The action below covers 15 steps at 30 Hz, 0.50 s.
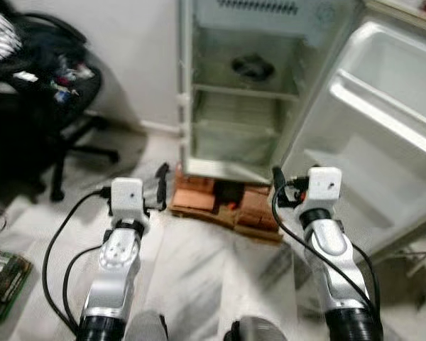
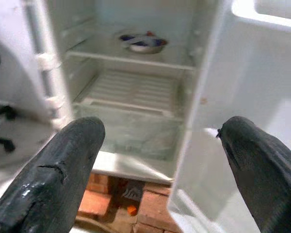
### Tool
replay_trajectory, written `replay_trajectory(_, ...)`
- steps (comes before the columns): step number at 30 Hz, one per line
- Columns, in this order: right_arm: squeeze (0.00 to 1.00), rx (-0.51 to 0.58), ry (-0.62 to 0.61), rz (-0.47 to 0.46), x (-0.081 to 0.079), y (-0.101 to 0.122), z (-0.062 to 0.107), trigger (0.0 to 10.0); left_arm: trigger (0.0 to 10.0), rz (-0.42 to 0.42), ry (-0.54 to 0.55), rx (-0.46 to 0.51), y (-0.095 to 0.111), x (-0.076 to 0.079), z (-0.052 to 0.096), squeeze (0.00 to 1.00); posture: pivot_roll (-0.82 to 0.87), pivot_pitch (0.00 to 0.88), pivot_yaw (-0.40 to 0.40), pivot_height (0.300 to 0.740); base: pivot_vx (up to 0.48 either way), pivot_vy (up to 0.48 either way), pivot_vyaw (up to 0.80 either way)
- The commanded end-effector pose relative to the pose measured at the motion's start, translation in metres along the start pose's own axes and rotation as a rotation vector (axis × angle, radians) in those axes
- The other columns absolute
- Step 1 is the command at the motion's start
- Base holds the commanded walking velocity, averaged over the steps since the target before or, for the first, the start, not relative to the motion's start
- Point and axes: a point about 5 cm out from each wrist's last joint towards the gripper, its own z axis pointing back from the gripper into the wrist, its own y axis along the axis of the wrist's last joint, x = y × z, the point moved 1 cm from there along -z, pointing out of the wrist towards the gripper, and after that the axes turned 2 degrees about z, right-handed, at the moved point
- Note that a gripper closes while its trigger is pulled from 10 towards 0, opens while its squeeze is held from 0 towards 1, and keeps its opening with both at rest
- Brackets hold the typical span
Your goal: Restocking fridge
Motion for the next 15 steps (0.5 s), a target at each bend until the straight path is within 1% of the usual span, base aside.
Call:
replay_trajectory(1, 0.00, -0.005, -0.030, -0.004, 0.009, -0.001, -0.002, 10.0, 10.0, 0.009, -0.024, 0.009, 0.002, 0.010, -0.002, 0.00, -0.01, 0.095, -0.032, 0.740, 0.000, -0.480, 0.00)
replay_trajectory(3, 0.00, 0.012, -0.024, 0.031, 0.007, 0.001, -0.005, 10.0, 10.0, 0.005, -0.030, 0.010, 0.002, 0.011, -0.003, 0.00, -0.01, 0.100, -0.030, 0.740, 0.000, -0.480, 0.00)
replay_trajectory(5, 0.00, -0.013, 0.006, -0.009, 0.001, -0.001, -0.006, 10.0, 10.0, 0.003, -0.038, 0.012, 0.003, 0.012, -0.004, 0.00, -0.02, 0.102, -0.027, 0.740, 0.000, -0.480, 0.00)
replay_trajectory(8, 0.00, 0.010, 0.025, 0.019, -0.004, 0.002, -0.006, 10.0, 10.0, 0.001, -0.046, 0.015, 0.003, 0.014, -0.005, 0.00, -0.01, 0.098, -0.028, 0.740, 0.000, -0.480, 0.00)
replay_trajectory(12, 0.00, -0.003, 0.075, -0.036, -0.011, -0.001, -0.004, 10.0, 10.0, 0.017, -0.034, 0.008, 0.002, 0.014, -0.005, 0.00, -0.01, 0.099, -0.031, 0.740, 0.000, -0.480, 0.00)
replay_trajectory(15, 0.00, -0.007, 0.118, -0.050, -0.014, -0.003, -0.004, 10.0, 10.0, 0.006, -0.027, 0.001, 0.001, 0.014, -0.005, 0.00, -0.01, 0.100, -0.032, 0.740, 0.000, -0.451, 0.00)
